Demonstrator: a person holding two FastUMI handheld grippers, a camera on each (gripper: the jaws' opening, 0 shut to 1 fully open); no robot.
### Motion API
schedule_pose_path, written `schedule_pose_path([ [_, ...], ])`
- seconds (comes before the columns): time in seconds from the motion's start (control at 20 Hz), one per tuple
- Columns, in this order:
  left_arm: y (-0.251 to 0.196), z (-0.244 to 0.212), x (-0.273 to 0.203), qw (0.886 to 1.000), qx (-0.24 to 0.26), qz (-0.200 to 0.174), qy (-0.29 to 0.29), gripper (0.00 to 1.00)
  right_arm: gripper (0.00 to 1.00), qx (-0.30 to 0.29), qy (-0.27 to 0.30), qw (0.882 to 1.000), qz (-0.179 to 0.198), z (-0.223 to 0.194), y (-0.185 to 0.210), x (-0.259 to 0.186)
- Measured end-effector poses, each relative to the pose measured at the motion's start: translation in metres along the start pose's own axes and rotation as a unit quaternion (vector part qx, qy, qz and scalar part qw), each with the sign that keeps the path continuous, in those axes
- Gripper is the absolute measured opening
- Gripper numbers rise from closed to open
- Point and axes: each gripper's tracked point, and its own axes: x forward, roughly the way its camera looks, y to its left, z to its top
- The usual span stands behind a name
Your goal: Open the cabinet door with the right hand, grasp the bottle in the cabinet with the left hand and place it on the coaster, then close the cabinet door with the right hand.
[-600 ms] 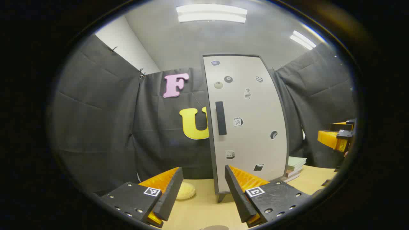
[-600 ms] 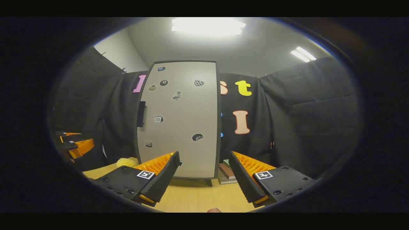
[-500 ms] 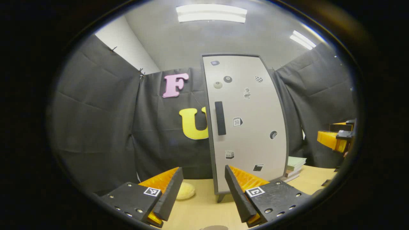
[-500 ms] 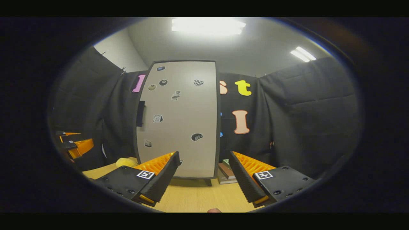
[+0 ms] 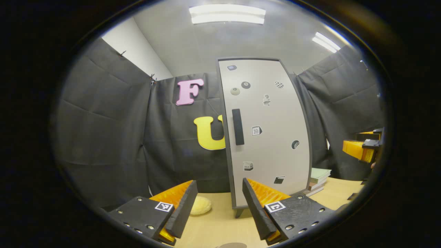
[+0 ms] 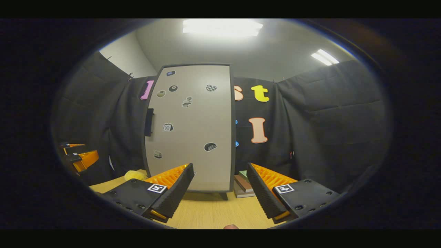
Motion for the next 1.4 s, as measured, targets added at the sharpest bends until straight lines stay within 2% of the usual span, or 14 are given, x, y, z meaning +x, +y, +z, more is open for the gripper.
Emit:
schedule_pose_path([
  [0.25,0.006,-0.001,-0.002,1.000,-0.001,0.006,0.000,0.78,0.98,0.005,0.001,1.000,0.010,0.007,0.010,0.004],
  [0.6,0.032,-0.006,-0.011,1.000,0.000,0.030,0.003,0.78,0.97,0.019,-0.019,0.999,0.036,0.058,0.046,0.039],
  [0.95,0.092,-0.018,-0.030,0.996,0.000,0.086,0.015,0.78,0.98,0.021,-0.040,0.996,0.076,0.105,0.101,0.081],
  [1.15,0.129,-0.024,-0.044,0.992,0.000,0.123,0.022,0.78,0.98,0.025,-0.028,0.994,0.106,0.113,0.143,0.101],
  [1.2,0.138,-0.025,-0.048,0.991,0.002,0.133,0.023,0.81,0.98,0.024,-0.025,0.993,0.109,0.113,0.151,0.107],
  [1.35,0.168,-0.028,-0.060,0.986,0.009,0.164,0.026,0.78,0.97,0.028,-0.017,0.992,0.124,0.114,0.180,0.122],
  [1.4,0.177,-0.031,-0.065,0.984,0.010,0.173,0.028,0.81,0.98,0.027,-0.017,0.991,0.128,0.115,0.188,0.128],
])
